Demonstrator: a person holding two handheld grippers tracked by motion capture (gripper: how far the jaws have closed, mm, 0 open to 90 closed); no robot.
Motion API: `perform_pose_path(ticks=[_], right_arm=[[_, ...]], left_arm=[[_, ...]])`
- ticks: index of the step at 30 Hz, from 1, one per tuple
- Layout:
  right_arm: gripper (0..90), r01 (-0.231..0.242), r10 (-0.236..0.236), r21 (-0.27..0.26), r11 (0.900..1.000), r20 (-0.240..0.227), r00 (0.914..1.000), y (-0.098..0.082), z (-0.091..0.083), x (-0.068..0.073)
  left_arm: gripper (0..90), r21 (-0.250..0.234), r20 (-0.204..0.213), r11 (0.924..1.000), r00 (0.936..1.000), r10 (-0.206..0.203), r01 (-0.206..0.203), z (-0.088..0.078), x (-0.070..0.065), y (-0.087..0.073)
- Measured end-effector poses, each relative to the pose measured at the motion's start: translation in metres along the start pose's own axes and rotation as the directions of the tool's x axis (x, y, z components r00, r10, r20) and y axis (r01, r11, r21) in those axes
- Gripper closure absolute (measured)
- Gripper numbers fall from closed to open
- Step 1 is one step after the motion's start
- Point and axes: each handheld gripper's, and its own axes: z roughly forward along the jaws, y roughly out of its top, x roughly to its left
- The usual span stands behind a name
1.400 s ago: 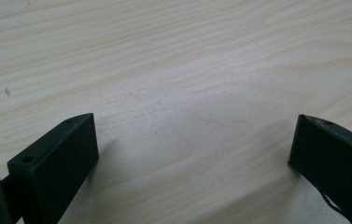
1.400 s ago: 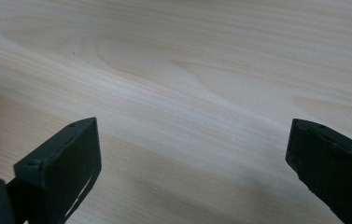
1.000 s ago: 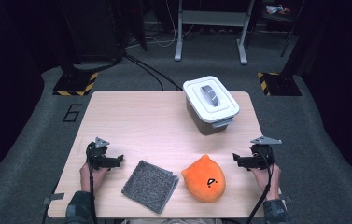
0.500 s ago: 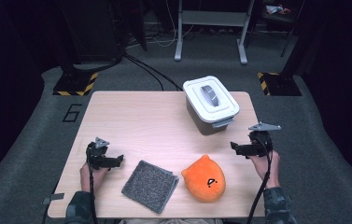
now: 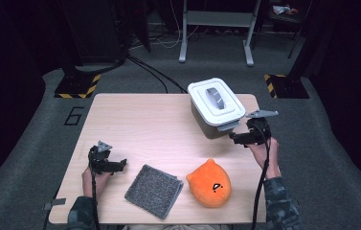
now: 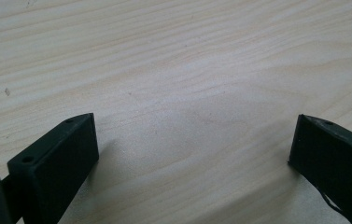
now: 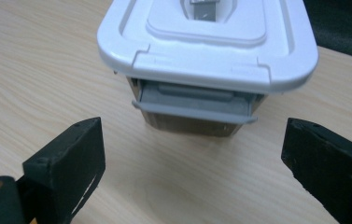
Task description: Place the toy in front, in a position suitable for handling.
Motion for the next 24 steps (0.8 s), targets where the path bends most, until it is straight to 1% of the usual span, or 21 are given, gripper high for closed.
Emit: perform_pose_path(ticks=[2, 3, 4, 8, 9, 11, 13, 14, 16, 17, 19, 20, 21, 22, 23, 24], right_arm=[[5.6, -0.008, 0.008, -0.005, 1.000, -0.006, 1.0000, 0.007, 0.002, 0.000], [5.6, -0.001, 0.001, -0.006, 1.000, -0.005, 1.0000, 0.009, 0.003, -0.001], [5.6, -0.005, 0.005, -0.003, 1.000, -0.011, 0.9999, 0.012, 0.005, -0.002], [6.0, -0.010, 0.010, -0.011, 1.000, -0.008, 0.9999, 0.020, 0.007, -0.002], [6.3, 0.006, -0.006, -0.009, 1.000, -0.006, 1.0000, 0.026, 0.009, -0.004], [6.6, 0.011, -0.011, -0.007, 1.000, -0.006, 0.9999, 0.032, 0.011, -0.005], [7.0, 0.006, -0.006, -0.006, 1.000, -0.003, 1.0000, 0.039, 0.013, -0.007], [7.5, 0.021, -0.021, -0.008, 1.000, -0.005, 0.9998, 0.042, 0.014, -0.010], [8.3, 0.020, -0.020, -0.012, 1.000, -0.005, 0.9998, 0.048, 0.016, -0.013], [8.9, 0.007, -0.007, -0.012, 1.000, -0.013, 0.9999, 0.051, 0.018, -0.014], [10.3, 0.000, 0.000, -0.006, 1.000, -0.016, 0.9999, 0.056, 0.023, -0.017], [10.3, 0.000, 0.000, -0.006, 1.000, -0.016, 0.9999, 0.056, 0.023, -0.017], [13.7, 0.007, -0.007, -0.006, 1.000, -0.008, 0.9999, 0.061, 0.028, -0.019], [13.7, 0.002, -0.002, 0.003, 1.000, -0.004, 1.0000, 0.064, 0.032, -0.019], [14.0, -0.013, 0.013, 0.011, 1.000, 0.010, 0.9999, 0.066, 0.035, -0.019], [15.2, -0.008, 0.008, 0.013, 1.000, 0.011, 0.9999, 0.068, 0.038, -0.020]], left_arm=[[0.8, 0.000, 0.000, 1.0000, 1.0000, 0.000, 0.000, 0.000, 0.000, 0.000], [0.8, 0.000, 0.000, 1.0000, 1.0000, 0.000, 0.000, 0.000, 0.000, 0.000], [0.8, 0.000, 0.000, 1.0000, 1.0000, 0.000, 0.000, 0.000, 0.000, 0.000], [0.8, 0.000, 0.000, 1.0000, 1.0000, 0.000, 0.000, 0.000, 0.000, 0.000], [0.8, 0.000, 0.000, 1.0000, 1.0000, 0.000, 0.000, 0.000, 0.000, 0.000], [0.8, 0.000, 0.000, 1.0000, 1.0000, -0.001, 0.001, 0.000, 0.000, 0.000], [0.8, -0.001, -0.001, 1.0000, 1.0000, 0.000, 0.000, 0.000, 0.000, 0.000], [0.8, 0.000, 0.000, 1.0000, 1.0000, 0.000, 0.000, 0.000, 0.000, 0.000], [0.8, 0.000, 0.000, 1.0000, 1.0000, 0.000, 0.000, 0.000, 0.000, 0.000], [0.8, 0.000, 0.000, 1.0000, 1.0000, 0.000, 0.000, 0.000, 0.000, 0.000], [0.8, 0.000, 0.000, 1.0000, 1.0000, -0.001, 0.001, 0.000, 0.000, 0.000], [0.8, 0.000, 0.000, 1.0000, 1.0000, -0.001, 0.001, 0.000, 0.000, 0.000], [0.8, 0.000, 0.000, 1.0000, 1.0000, 0.000, 0.000, 0.000, 0.000, 0.000], [0.8, 0.000, 0.000, 1.0000, 1.0000, 0.000, 0.000, 0.000, 0.000, 0.000], [0.8, 0.000, 0.000, 1.0000, 1.0000, 0.000, 0.000, 0.000, 0.000, 0.000], [0.8, 0.000, 0.000, 1.0000, 1.0000, -0.001, 0.001, 0.000, 0.000, 0.000]])
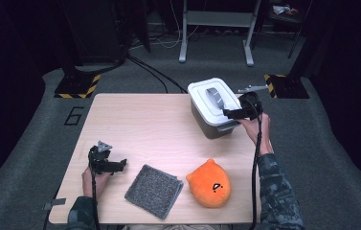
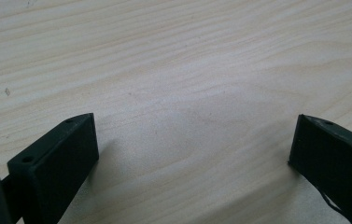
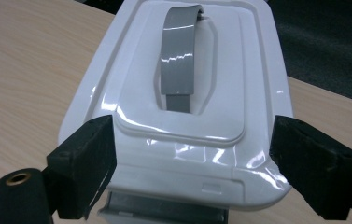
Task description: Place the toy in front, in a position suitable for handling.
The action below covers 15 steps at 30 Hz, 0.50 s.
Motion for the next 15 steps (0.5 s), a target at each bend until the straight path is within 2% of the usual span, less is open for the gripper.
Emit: perform_pose_path(ticks=[2, 4, 9, 10, 11, 12, 14, 15], right_arm=[[18.7, 0.010, -0.010, -0.004, 1.000, 0.020, 0.9997, 0.003, 0.006, 0.001], [22.3, 0.000, 0.000, -0.006, 1.000, 0.005, 1.0000, 0.006, 0.011, 0.002], [33.4, -0.006, 0.006, -0.006, 1.000, 0.003, 1.0000, 0.012, 0.023, 0.003], [33.4, -0.006, 0.006, -0.006, 1.000, 0.003, 1.0000, 0.012, 0.023, 0.003], [38.1, -0.020, 0.020, -0.013, 1.000, 0.010, 0.9997, 0.015, 0.027, 0.005], [39.3, 0.002, -0.002, -0.015, 1.000, 0.013, 0.9999, 0.015, 0.029, 0.005], [41.4, -0.001, 0.001, -0.016, 1.000, 0.016, 0.9999, 0.016, 0.032, 0.007], [45.2, -0.003, 0.003, -0.002, 1.000, 0.026, 0.9997, 0.016, 0.036, 0.009]], left_arm=[[0.8, 0.000, 0.000, 1.0000, 1.0000, 0.000, 0.000, 0.000, 0.000, 0.000], [0.8, 0.000, 0.000, 1.0000, 1.0000, 0.000, 0.000, 0.000, 0.000, 0.000], [0.8, 0.000, 0.000, 1.0000, 1.0000, 0.000, 0.000, 0.000, 0.000, 0.000], [0.8, 0.000, 0.000, 1.0000, 1.0000, 0.000, 0.000, 0.000, 0.000, 0.000], [0.8, 0.000, 0.000, 1.0000, 1.0000, 0.000, 0.000, 0.000, 0.000, 0.000], [0.8, 0.000, 0.000, 1.0000, 1.0000, 0.000, 0.000, 0.000, 0.000, 0.000], [0.8, 0.000, 0.000, 1.0000, 1.0000, 0.000, 0.000, 0.000, 0.000, 0.000], [0.8, 0.000, 0.000, 1.0000, 1.0000, 0.000, 0.000, 0.000, 0.000, 0.000]])
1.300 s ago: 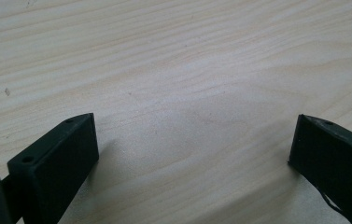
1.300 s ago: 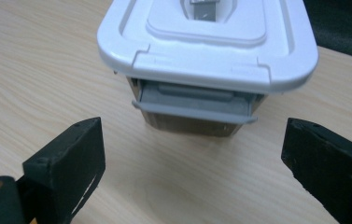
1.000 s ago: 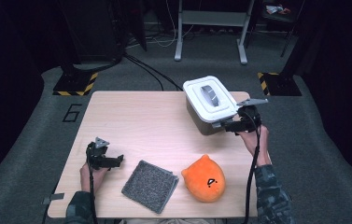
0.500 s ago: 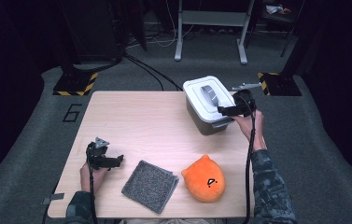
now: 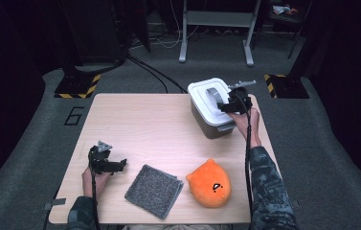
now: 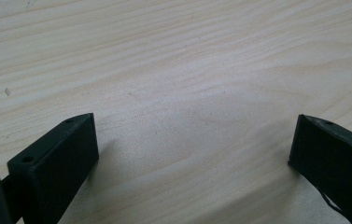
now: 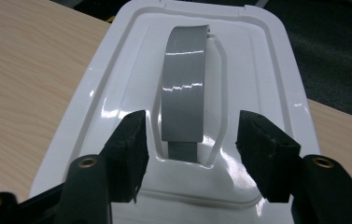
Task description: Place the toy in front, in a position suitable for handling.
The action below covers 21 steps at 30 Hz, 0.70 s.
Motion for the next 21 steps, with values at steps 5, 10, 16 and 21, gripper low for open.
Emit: perform_pose_path(ticks=[5, 10, 16, 21], right_arm=[[54.8, 0.031, -0.031, -0.015, 0.999, 0.012, 0.9995, 0.001, 0.007, 0.002], [59.9, 0.046, -0.046, -0.002, 0.999, 0.027, 0.9986, 0.005, 0.014, 0.009], [66.2, 0.047, -0.046, -0.007, 0.999, 0.051, 0.9976, 0.008, 0.018, 0.011], [67.0, 0.039, -0.039, -0.008, 0.999, 0.033, 0.9987, 0.008, 0.018, 0.010]], left_arm=[[0.8, 0.000, 0.000, 1.0000, 1.0000, 0.000, 0.000, 0.000, 0.000, 0.000], [0.8, 0.001, 0.000, 1.0000, 1.0000, -0.001, 0.001, 0.000, 0.000, 0.000], [0.8, 0.001, 0.000, 1.0000, 1.0000, 0.000, 0.000, 0.000, 0.000, 0.000], [0.8, 0.001, 0.000, 1.0000, 1.0000, -0.001, 0.001, 0.000, 0.000, 0.000]])
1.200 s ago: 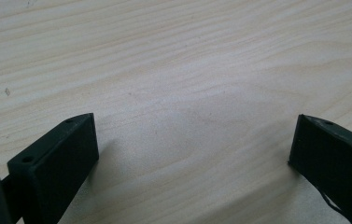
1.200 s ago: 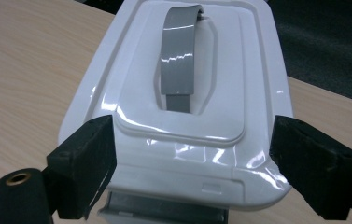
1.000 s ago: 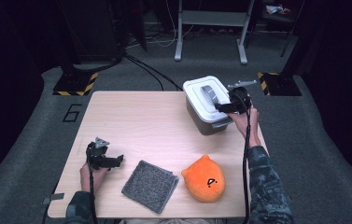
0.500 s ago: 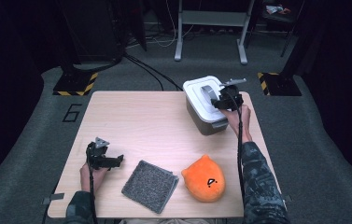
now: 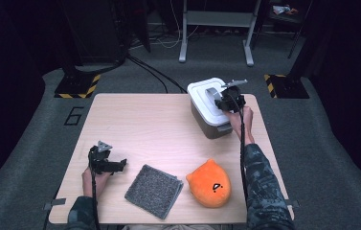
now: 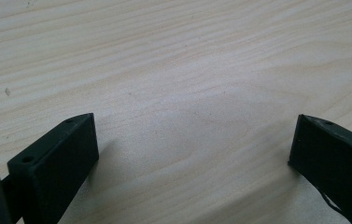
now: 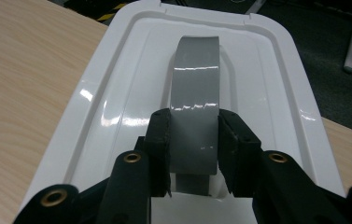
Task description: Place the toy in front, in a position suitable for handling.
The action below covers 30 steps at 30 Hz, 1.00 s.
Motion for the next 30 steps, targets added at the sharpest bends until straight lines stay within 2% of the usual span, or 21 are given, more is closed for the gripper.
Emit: perform_pose_path(ticks=[8, 16, 21, 23, 28, 30], right_arm=[[67.3, -0.010, 0.010, -0.008, 1.000, -0.047, 0.9989, -0.001, 0.000, -0.005], [67.5, 0.002, -0.004, -0.014, 1.000, -0.087, 0.9962, -0.003, -0.001, -0.007], [67.5, 0.033, -0.036, -0.022, 0.999, -0.114, 0.9929, -0.003, -0.001, -0.004], [67.5, 0.025, -0.027, -0.021, 0.999, -0.120, 0.9924, -0.002, -0.001, -0.002], [67.4, 0.055, -0.058, -0.026, 0.998, -0.150, 0.9871, -0.003, -0.002, 0.002], [67.5, 0.048, -0.050, -0.018, 0.999, -0.157, 0.9863, -0.003, -0.002, 0.004]], left_arm=[[0.8, -0.001, 0.000, 1.0000, 1.0000, 0.001, -0.001, 0.000, 0.000, 0.000], [0.8, -0.001, 0.000, 1.0000, 1.0000, 0.000, 0.000, 0.000, 0.000, 0.000], [0.8, -0.001, 0.000, 1.0000, 1.0000, 0.000, 0.000, 0.000, 0.000, 0.000], [0.8, 0.000, 0.000, 1.0000, 1.0000, 0.000, 0.000, 0.000, 0.000, 0.000], [0.8, 0.000, 0.000, 1.0000, 1.0000, 0.001, -0.001, 0.000, 0.000, 0.000], [0.8, -0.001, 0.000, 1.0000, 1.0000, 0.000, 0.000, 0.000, 0.000, 0.000]])
